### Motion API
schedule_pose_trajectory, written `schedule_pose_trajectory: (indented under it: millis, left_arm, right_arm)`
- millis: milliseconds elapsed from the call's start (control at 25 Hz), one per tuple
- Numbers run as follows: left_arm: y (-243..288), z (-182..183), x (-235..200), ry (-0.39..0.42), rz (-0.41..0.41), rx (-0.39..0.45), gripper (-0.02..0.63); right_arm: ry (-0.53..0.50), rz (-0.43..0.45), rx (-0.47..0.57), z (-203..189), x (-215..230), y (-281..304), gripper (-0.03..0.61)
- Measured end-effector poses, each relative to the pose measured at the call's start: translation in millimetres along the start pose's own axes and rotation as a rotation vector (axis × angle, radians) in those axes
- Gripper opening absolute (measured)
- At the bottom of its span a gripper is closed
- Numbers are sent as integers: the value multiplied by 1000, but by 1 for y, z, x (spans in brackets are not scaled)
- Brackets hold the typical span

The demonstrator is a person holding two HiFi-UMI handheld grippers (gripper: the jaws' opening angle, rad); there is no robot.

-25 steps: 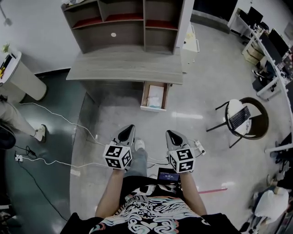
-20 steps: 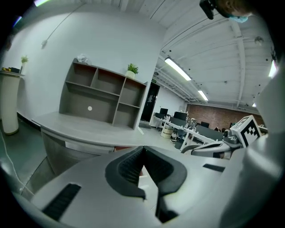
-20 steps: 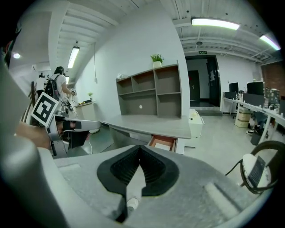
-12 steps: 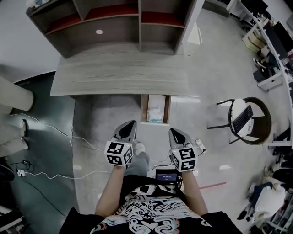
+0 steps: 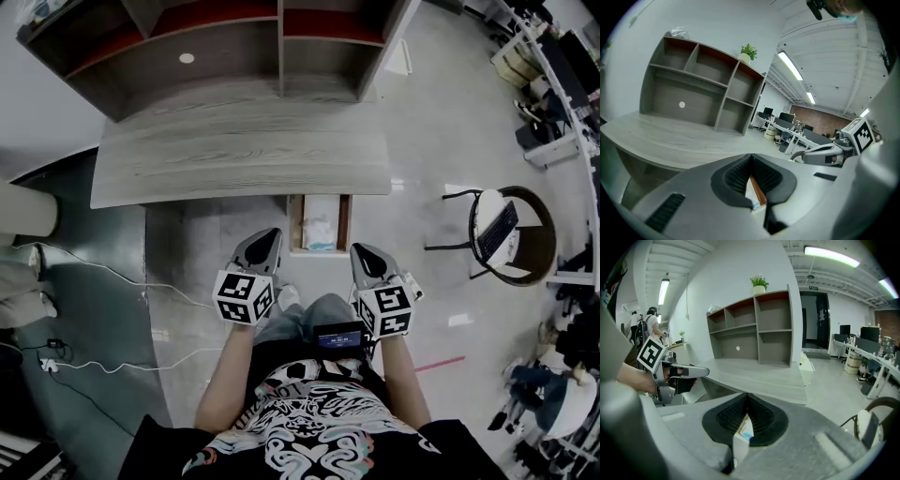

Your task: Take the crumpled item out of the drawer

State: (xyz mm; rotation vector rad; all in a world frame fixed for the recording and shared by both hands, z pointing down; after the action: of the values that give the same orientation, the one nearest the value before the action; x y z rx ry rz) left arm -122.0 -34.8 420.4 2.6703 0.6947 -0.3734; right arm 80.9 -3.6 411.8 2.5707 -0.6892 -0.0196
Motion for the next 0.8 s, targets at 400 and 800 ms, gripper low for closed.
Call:
schedule_pose_trajectory:
  millis: [400,800]
  left_arm:
    - [13,15,-3,15,10,6,5]
    - [31,-1,-5,-2,-1,-34,5]
  right_arm:
    - [-40,28,-5,6,7,12,5]
    - [-47,40,-36,-4,13,19,5]
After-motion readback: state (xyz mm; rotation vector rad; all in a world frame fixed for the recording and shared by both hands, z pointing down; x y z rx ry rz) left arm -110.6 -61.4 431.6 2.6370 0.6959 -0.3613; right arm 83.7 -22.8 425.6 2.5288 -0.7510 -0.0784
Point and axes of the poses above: the fingertips, and each gripper's own axes: y forward along the fingers, x to its right, z out of its top, the point moved 5 cm from there along -y, backward along the fingers, and after that the axes turned 8 degrees about x, right-handed, at the moved point
